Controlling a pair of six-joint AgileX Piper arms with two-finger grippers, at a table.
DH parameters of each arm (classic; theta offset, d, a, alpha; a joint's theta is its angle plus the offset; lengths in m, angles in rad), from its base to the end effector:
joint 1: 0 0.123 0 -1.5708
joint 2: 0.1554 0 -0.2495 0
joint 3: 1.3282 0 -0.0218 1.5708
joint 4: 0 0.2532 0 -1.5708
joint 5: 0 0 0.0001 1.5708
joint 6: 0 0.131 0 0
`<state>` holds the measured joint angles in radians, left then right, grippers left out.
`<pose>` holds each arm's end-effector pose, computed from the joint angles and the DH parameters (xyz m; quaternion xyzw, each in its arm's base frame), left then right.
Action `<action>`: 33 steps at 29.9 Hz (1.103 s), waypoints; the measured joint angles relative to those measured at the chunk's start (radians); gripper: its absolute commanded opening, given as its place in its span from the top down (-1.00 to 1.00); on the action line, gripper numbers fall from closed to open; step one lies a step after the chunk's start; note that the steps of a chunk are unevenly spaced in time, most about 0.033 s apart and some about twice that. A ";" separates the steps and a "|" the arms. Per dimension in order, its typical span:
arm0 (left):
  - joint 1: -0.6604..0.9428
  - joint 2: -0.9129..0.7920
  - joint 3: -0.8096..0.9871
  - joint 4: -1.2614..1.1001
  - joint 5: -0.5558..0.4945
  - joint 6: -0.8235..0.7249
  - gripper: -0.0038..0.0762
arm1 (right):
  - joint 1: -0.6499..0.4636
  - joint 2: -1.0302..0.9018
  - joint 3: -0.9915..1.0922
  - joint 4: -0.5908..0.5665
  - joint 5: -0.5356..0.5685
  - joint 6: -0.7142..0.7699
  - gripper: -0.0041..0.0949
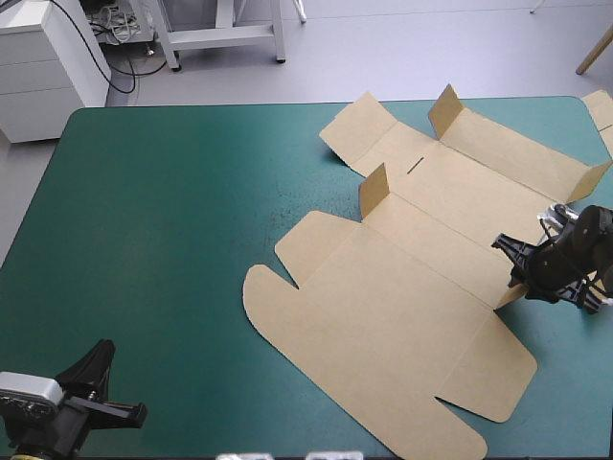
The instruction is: Fold the box
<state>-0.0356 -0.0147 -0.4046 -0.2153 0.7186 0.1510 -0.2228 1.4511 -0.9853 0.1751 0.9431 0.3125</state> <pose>0.0902 -0.0217 0.2740 0.0537 0.7718 -0.0696 0.6297 0.2821 -0.0450 0.1735 0.3021 0.9421 0.0821 0.1202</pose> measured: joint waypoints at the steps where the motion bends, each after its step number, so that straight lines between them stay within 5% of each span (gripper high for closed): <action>1: 0.000 0.000 0.000 0.000 0.000 0.000 0.92 | 0.000 0.000 0.000 -0.001 0.000 0.001 0.91; 10: 0.000 0.000 0.000 0.000 0.000 0.000 0.92 | 0.016 0.015 -0.027 0.046 -0.001 -0.119 0.92; 18: 0.000 0.000 0.000 0.000 0.000 0.000 0.92 | 0.217 0.133 -0.214 0.018 0.032 -0.313 0.92; 33: 0.000 0.000 0.000 0.000 0.000 0.000 0.92 | 0.589 0.465 -0.757 -0.007 0.193 -1.005 0.96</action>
<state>-0.0356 -0.0147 -0.4046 -0.2153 0.7186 0.1510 0.3659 1.9159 -1.7418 0.1683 1.1365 -0.6923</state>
